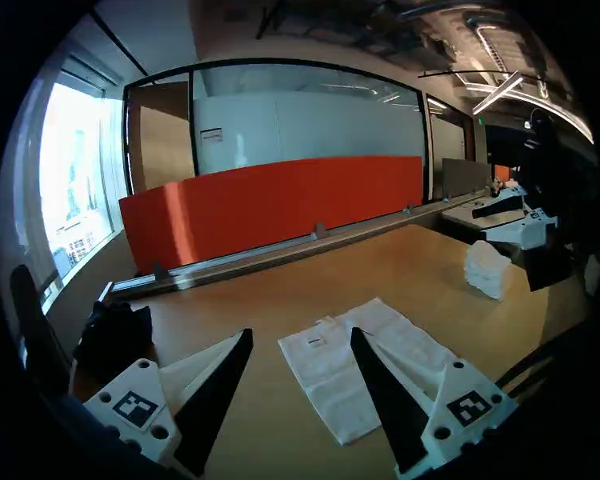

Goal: Fold towel

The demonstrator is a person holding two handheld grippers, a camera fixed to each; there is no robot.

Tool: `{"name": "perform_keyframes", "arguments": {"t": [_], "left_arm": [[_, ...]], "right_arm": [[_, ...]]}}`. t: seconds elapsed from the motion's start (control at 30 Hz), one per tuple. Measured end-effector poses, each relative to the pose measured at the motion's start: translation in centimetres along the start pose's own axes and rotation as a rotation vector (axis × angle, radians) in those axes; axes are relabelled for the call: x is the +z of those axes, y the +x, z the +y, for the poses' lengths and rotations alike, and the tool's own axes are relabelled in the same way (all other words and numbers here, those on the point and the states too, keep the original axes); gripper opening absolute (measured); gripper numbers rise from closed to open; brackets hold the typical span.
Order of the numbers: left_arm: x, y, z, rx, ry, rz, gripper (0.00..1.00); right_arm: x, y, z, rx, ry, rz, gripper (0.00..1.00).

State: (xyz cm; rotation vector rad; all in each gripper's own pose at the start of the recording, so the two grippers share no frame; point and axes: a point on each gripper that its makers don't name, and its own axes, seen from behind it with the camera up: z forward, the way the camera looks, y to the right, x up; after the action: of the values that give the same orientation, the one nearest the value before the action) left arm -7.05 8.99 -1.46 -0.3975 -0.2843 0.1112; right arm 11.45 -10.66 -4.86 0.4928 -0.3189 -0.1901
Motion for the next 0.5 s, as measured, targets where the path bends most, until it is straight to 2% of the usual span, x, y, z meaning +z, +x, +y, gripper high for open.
{"name": "perform_keyframes", "arguments": {"t": [0.23, 0.5], "left_arm": [[1.1, -2.1, 1.0, 0.007, -0.027, -0.029, 0.91], [2.6, -5.9, 2.5, 0.033, -0.062, -0.085, 0.9]], "right_arm": [[1.1, -2.5, -0.9, 0.002, 0.023, -0.04, 1.0], [2.3, -6.1, -2.1, -0.007, 0.047, -0.088, 1.0]]}}
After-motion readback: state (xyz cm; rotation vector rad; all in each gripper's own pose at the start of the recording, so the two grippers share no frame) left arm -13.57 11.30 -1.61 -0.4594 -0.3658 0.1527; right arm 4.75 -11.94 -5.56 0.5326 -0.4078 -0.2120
